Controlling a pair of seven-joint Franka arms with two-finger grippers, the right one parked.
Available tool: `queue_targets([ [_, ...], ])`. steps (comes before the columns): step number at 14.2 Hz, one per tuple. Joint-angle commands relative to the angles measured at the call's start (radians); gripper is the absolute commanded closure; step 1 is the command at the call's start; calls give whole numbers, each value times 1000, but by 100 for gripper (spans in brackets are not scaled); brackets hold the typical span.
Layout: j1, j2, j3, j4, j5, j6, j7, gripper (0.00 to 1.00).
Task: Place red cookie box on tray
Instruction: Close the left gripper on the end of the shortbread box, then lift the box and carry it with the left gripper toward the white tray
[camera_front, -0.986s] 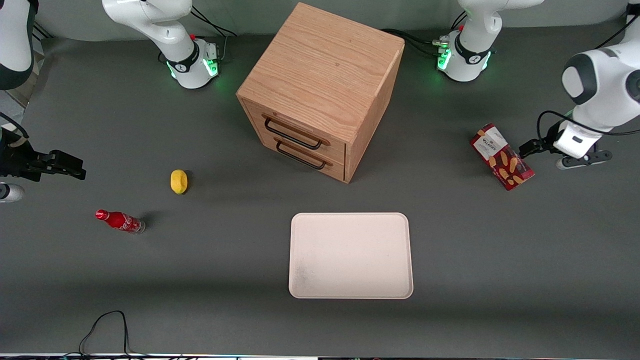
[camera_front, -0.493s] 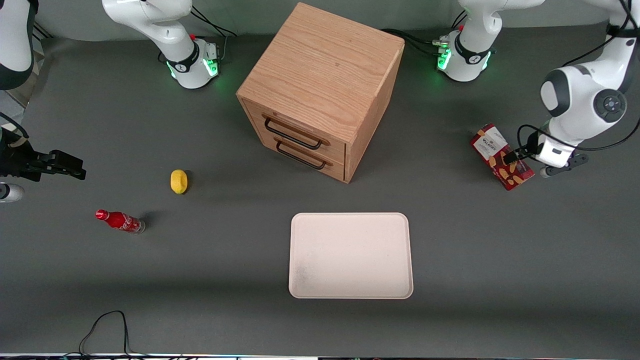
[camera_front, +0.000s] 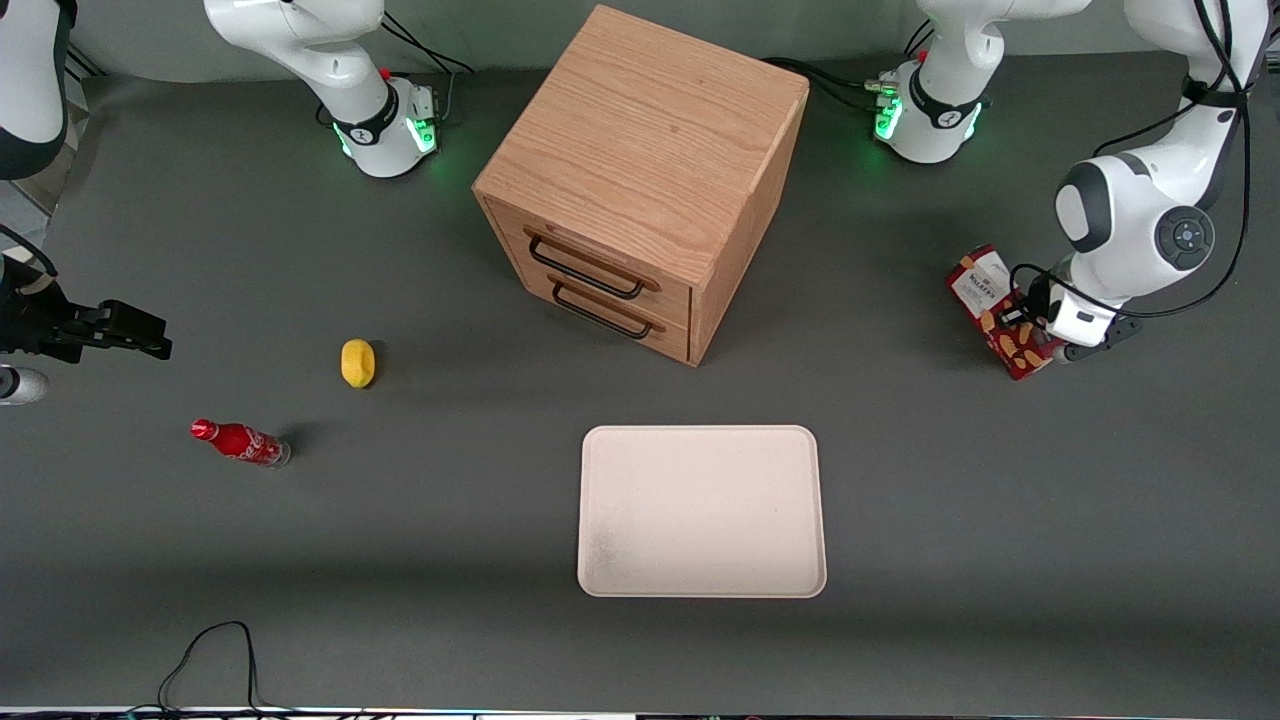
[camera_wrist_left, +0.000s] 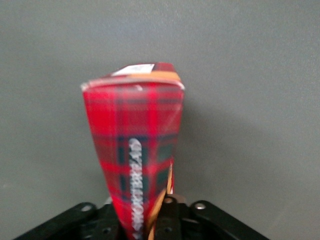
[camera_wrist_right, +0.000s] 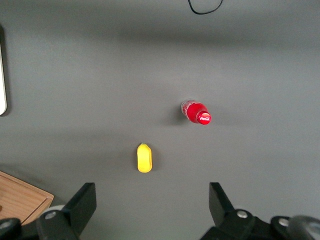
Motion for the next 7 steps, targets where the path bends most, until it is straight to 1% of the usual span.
queue_targets([
  [1, -19, -17, 3, 75, -7, -119, -9, 100],
  [4, -27, -30, 1, 227, 10, -333, 9, 100],
  [7, -56, -17, -11, 435, 10, -505, 75, 100],
])
